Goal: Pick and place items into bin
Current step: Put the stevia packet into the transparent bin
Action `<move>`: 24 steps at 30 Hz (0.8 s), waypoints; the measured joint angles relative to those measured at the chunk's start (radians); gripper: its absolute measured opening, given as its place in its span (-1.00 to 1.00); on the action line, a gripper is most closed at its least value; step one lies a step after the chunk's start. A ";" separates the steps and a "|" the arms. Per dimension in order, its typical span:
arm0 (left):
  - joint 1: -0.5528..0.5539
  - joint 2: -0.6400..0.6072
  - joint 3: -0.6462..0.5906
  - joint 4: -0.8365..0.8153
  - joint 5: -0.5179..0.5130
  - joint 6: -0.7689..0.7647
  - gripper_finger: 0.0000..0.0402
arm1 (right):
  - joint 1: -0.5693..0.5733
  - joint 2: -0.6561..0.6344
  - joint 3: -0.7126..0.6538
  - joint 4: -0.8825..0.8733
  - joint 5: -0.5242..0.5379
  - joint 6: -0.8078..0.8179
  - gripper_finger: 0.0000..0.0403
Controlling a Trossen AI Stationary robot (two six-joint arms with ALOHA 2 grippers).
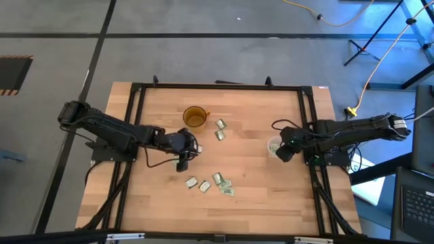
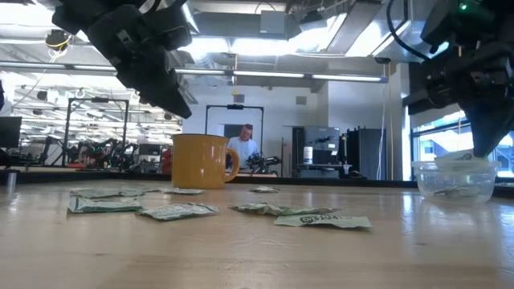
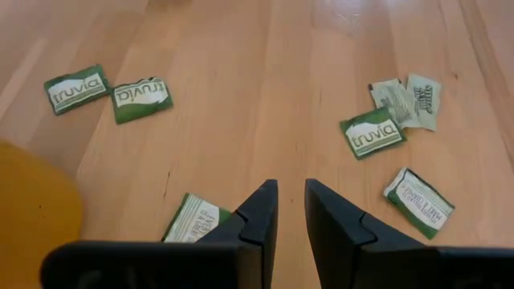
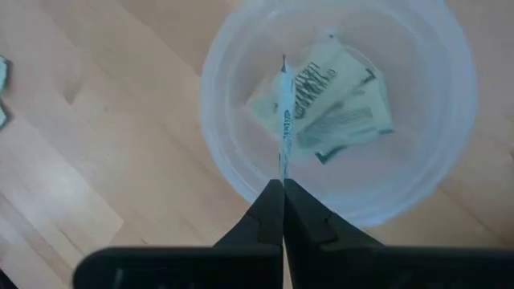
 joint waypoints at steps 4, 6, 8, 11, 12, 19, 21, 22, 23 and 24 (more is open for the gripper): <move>0.000 0.000 0.000 0.000 -0.003 0.000 -0.71 | 0.000 0.013 -0.016 0.045 0.003 -0.004 -1.00; 0.000 0.000 0.000 0.000 -0.003 0.000 -0.71 | 0.000 0.017 -0.030 0.057 0.019 -0.008 -1.00; 0.000 0.000 0.000 0.000 -0.003 0.000 -0.71 | 0.000 0.017 -0.039 0.057 0.055 -0.016 -1.00; 0.000 0.000 0.000 0.000 -0.003 -0.003 -0.72 | 0.000 0.016 -0.041 0.058 0.084 -0.030 -0.96; 0.000 0.000 0.000 -0.001 -0.004 -0.012 -0.72 | 0.000 0.016 -0.041 0.060 0.085 -0.030 -0.94; 0.000 0.000 0.000 -0.003 -0.004 -0.026 -0.72 | 0.000 0.016 -0.041 0.074 0.086 -0.030 -0.84; 0.000 0.000 0.000 -0.003 -0.003 -0.026 -0.72 | 0.000 0.016 -0.041 0.074 0.087 -0.030 -0.81; 0.000 0.000 0.000 -0.003 -0.004 -0.026 -0.72 | 0.000 0.016 -0.041 0.074 0.087 -0.030 -0.80; 0.000 0.000 0.000 -0.003 -0.004 -0.026 -0.72 | 0.000 0.016 -0.041 0.074 0.090 -0.030 -0.79; 0.000 0.000 0.000 -0.003 -0.003 -0.026 -0.72 | 0.000 0.016 -0.041 0.074 0.098 -0.029 -0.78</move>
